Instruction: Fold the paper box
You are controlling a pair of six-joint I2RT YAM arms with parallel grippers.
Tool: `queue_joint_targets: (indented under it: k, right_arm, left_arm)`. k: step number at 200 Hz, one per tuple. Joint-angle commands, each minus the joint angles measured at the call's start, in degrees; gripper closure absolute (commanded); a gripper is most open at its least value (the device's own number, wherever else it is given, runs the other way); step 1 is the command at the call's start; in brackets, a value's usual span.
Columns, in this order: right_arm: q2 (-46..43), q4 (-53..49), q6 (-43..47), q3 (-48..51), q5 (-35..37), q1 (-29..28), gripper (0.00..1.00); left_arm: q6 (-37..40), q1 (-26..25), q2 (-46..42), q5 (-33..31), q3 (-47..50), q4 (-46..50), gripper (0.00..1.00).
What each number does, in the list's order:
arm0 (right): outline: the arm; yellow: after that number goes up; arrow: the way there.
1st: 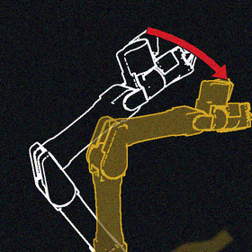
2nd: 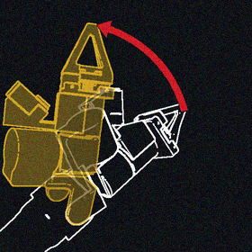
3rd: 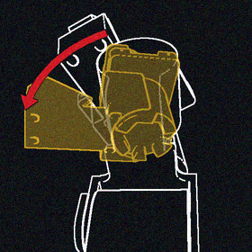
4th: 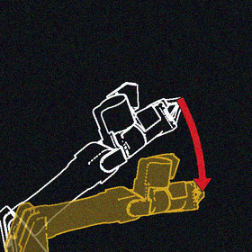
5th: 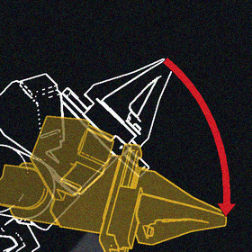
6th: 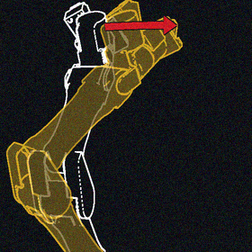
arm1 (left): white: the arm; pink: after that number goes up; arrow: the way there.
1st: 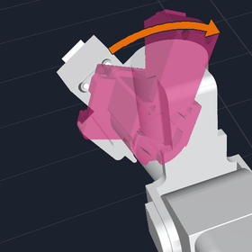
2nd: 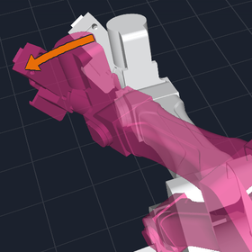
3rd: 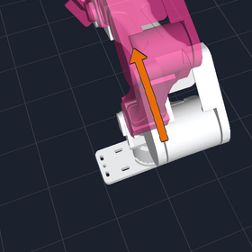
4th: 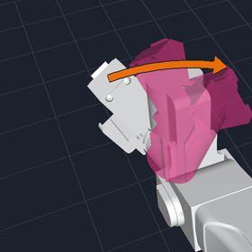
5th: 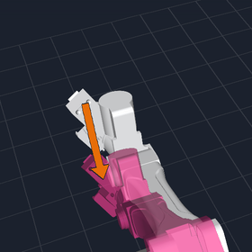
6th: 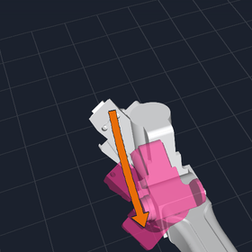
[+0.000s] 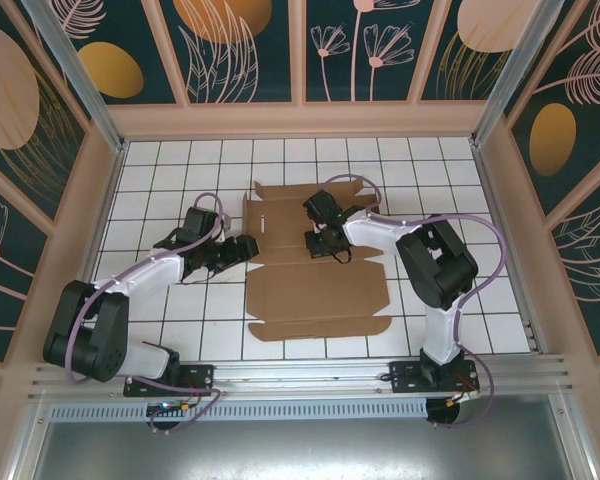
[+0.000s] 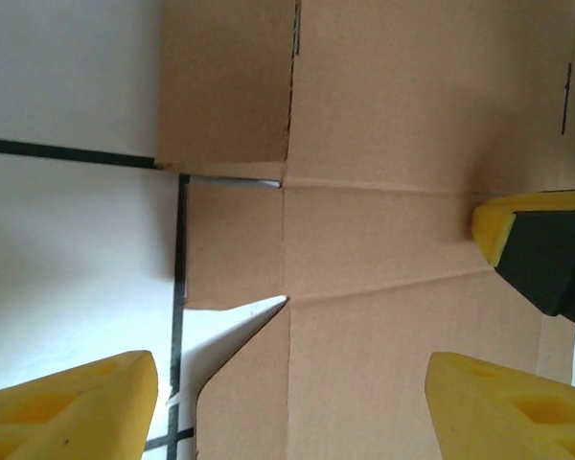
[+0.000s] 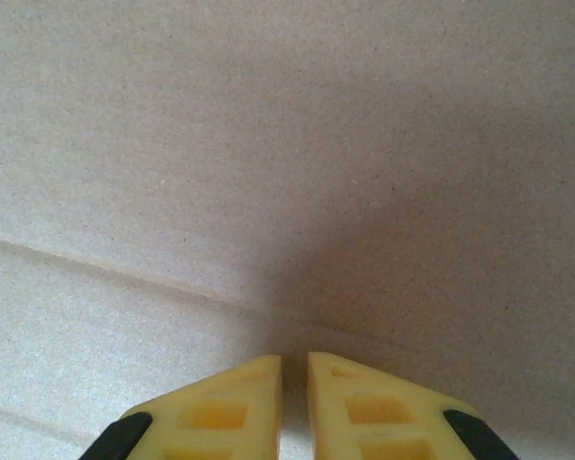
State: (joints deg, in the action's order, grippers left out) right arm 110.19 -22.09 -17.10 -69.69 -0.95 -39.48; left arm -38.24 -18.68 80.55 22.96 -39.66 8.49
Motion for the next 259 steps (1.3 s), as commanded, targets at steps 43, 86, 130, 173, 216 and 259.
queue_joint_targets:
  k: [43, 86, 130, 173, 216, 259]
  right_arm:
    - [2.43, 0.02, -1.18, 1.73, 0.93, -0.75, 0.84]
    - [2.56, 0.81, -1.35, 2.01, 0.55, -0.81, 0.84]
    - [2.66, 1.15, -1.35, 2.36, 0.29, -1.03, 0.84]
    - [3.11, 1.60, -1.44, 2.55, 0.29, -0.97, 0.84]
    - [3.33, 1.72, -1.79, 2.72, 0.28, -1.03, 0.84]
    - [1.18, 1.08, -1.79, 2.64, -0.56, -0.86, 0.84]
  left_arm:
    - [1.65, -1.91, 6.64, -2.24, -2.70, -1.21, 0.26]
    - [1.34, -4.06, 9.64, -3.79, -4.88, -1.96, 0.26]
    - [1.50, -5.05, 11.46, -3.24, -8.53, -3.43, 0.26]
    - [1.03, -7.68, 13.29, 0.50, -10.05, -5.43, 0.27]
    - [-1.55, -9.58, 17.32, 0.83, -10.19, -7.95, 0.28]
    - [2.14, -9.56, 11.18, -3.71, -15.71, 0.02, 0.27]
